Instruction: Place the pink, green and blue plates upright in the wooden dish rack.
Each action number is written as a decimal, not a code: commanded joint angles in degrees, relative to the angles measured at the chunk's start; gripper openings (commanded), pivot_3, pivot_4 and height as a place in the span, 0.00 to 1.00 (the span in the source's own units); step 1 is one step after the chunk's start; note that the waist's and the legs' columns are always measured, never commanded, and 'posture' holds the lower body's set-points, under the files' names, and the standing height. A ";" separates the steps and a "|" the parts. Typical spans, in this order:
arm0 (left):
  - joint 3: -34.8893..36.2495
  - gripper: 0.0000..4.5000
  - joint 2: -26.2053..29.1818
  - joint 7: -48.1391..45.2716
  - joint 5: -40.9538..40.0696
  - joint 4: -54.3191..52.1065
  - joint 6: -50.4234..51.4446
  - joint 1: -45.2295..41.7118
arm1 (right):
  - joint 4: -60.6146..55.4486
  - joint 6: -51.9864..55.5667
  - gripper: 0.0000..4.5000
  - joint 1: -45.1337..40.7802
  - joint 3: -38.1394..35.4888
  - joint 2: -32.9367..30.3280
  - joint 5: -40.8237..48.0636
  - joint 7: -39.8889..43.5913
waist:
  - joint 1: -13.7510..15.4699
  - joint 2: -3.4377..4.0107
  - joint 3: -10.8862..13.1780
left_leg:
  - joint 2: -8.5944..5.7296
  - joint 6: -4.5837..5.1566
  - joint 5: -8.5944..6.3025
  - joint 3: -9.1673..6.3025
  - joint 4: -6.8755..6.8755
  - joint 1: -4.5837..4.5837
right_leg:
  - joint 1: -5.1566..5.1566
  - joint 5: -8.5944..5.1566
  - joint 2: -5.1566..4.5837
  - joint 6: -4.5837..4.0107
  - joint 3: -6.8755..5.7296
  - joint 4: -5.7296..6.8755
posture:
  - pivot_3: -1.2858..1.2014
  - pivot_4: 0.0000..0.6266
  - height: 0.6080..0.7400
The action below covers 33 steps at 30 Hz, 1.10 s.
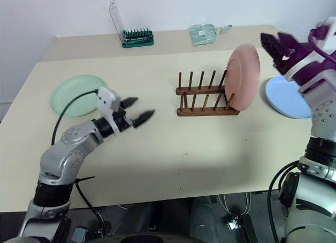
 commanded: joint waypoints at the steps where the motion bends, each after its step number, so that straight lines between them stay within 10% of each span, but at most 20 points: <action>1: 12.17 0.99 -3.38 24.74 10.09 6.24 -0.63 -6.58 | -13.83 -5.08 0.68 -0.21 5.97 -3.89 -3.23 6.62 | -0.23 0.00 0.00 | 0.00 -0.01 0.00 0.00 0.00 -0.01 | -0.01 0.00 0.00 0.00 0.00 0.01 | 0.52 0.24 1.00; 7: 23.25 0.99 -6.85 41.95 14.34 9.90 3.81 -11.91 | -31.16 -1.51 0.68 4.66 17.77 -1.88 -1.54 12.14 | -0.46 -0.17 -0.06 | 0.26 -0.16 -0.13 0.04 -0.03 0.03 | -0.06 -0.01 0.21 0.00 -0.05 -0.04 | 0.52 0.24 1.00; 19: 36.09 0.99 -8.34 41.09 3.59 17.87 16.09 -14.22 | -39.66 0.85 0.68 13.24 29.75 8.12 -4.23 9.60 | 1.47 -0.37 -0.07 | 0.05 -0.13 -0.14 -0.10 0.21 -0.02 | -0.02 0.02 0.06 0.03 -0.16 0.03 | 0.52 0.24 1.00; 28: 35.06 0.01 -7.84 37.72 0.07 19.65 16.28 -14.64 | -40.03 0.39 0.68 15.68 32.09 9.47 -8.56 8.51 | 1.47 -0.38 -0.08 | 0.06 -0.17 -0.11 -0.08 0.21 0.06 | 0.02 0.02 0.07 0.03 -0.15 0.09 | 0.52 0.24 1.00; 33: 21.11 0.00 -5.04 25.65 2.60 12.74 8.75 -13.02 | -37.17 -1.27 0.87 13.48 33.85 7.94 -14.26 9.20 | 1.48 -0.38 -0.09 | 0.04 -0.17 -0.11 -0.08 0.21 0.06 | 0.04 0.03 0.06 0.03 -0.15 0.07 | 0.52 0.24 1.00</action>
